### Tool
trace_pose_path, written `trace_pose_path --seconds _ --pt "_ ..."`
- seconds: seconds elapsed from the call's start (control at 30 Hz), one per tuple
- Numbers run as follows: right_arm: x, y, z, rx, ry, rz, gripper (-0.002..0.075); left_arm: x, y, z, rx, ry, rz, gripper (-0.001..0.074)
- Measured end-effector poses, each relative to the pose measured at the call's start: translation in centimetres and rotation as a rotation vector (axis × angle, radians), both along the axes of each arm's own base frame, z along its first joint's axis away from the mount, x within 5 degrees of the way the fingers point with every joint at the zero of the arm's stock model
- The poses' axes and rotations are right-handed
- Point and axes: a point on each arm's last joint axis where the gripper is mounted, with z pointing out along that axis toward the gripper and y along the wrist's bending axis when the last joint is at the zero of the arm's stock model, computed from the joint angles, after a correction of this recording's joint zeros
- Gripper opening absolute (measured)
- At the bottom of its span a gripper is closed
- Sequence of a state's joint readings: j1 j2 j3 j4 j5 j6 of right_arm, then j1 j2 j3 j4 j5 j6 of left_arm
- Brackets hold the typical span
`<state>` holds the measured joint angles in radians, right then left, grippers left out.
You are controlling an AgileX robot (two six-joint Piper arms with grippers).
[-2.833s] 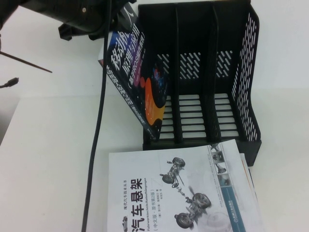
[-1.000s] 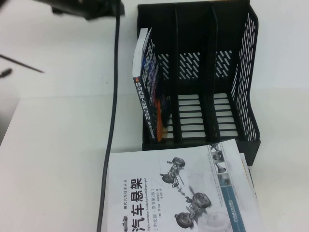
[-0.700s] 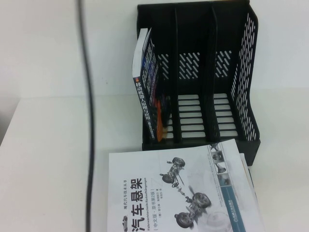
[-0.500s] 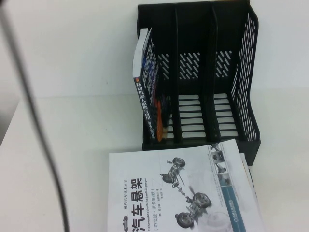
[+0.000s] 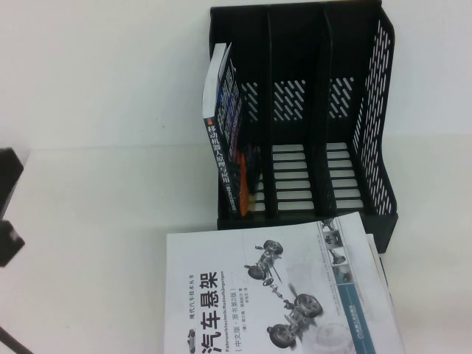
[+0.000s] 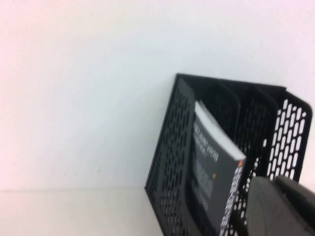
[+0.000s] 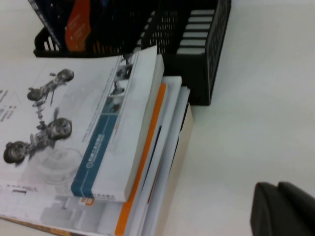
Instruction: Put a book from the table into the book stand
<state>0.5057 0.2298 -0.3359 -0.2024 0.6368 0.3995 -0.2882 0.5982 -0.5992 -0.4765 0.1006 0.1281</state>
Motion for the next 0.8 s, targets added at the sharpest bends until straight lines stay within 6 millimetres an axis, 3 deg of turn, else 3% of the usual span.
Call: trace_pose_path --seconds 0.63,0.8 --pt "-0.1 0.0 -0.2 0.005 0.020 0.001 -0.0003 -0.4 -0.3 -1.6 0.042 0.132 -0.053 -0.0001" --pt "-0.1 0.1 -0.2 0.007 0.020 0.001 -0.0003 -0.9 0.3 -3.3 0.028 0.122 -0.004 -0.0001"
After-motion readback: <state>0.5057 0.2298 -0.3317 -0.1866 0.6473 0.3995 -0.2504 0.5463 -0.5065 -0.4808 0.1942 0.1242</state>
